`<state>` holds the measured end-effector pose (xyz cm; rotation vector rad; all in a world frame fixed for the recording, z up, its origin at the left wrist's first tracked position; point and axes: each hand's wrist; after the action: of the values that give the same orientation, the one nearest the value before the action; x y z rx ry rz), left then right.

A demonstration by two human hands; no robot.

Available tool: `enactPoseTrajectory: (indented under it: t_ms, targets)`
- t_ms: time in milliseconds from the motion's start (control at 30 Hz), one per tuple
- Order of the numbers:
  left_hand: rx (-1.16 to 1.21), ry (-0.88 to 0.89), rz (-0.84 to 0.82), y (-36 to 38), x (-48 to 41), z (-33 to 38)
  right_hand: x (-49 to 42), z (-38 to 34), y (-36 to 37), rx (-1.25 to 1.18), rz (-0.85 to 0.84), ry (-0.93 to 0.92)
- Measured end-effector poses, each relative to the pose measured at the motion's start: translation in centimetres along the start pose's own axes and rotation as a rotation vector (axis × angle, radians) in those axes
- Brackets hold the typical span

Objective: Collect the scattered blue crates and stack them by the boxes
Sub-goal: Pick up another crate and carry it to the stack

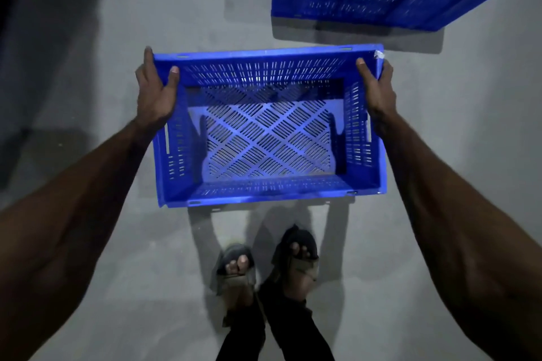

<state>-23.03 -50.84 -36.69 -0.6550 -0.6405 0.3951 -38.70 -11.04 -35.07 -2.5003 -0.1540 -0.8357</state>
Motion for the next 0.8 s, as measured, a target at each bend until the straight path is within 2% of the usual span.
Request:
enactPoseTrajectory:
  t_ms: [133, 267, 367, 433, 533, 633, 700, 800]
  targets:
    - [0.129, -0.087, -0.014, -1.5, 1.0, 0.6, 1.2, -0.5, -1.0, 0.084, -0.025, -0.002]
    - [0.118, -0.246, 0.063, -2.5, 4.9, -0.9, 5.8, 0.8, -1.7, 0.209, 0.083, -0.047]
    - [0.352, -0.393, 0.016, -3.3, 6.8, -2.7, 7.0, 2.3, -2.9, 0.136, 0.196, -0.025]
    - [0.541, -0.423, -0.047, -3.8, 6.9, -3.2, 6.3, 3.1, -4.4, 0.068, 0.235, 0.044]
    - [0.601, -0.413, -0.042, -4.3, 5.8, -3.9, 4.7, 4.3, -5.9, -0.106, 0.062, 0.193]
    - [0.591, -0.454, -0.066, -3.9, 4.9, -4.3, 3.0, 4.8, -6.1, -0.127, -0.118, 0.244]
    - [0.576, -0.457, -0.106, -3.4, 4.6, -4.1, 2.2, 5.1, -5.5, -0.124, -0.148, 0.226]
    - [0.522, -0.438, -0.047, -2.8, 4.4, -3.7, 1.3, 5.1, -4.5, -0.141, -0.136, 0.221]
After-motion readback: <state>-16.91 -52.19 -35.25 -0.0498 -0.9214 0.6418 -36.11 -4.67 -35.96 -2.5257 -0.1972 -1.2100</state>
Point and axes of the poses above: each hand's wrist, its own x-axis away from the middle knuckle, its own y-axis out of the palm, z = x × y, and after that the axes turned 3 degrees about -z, right-handed
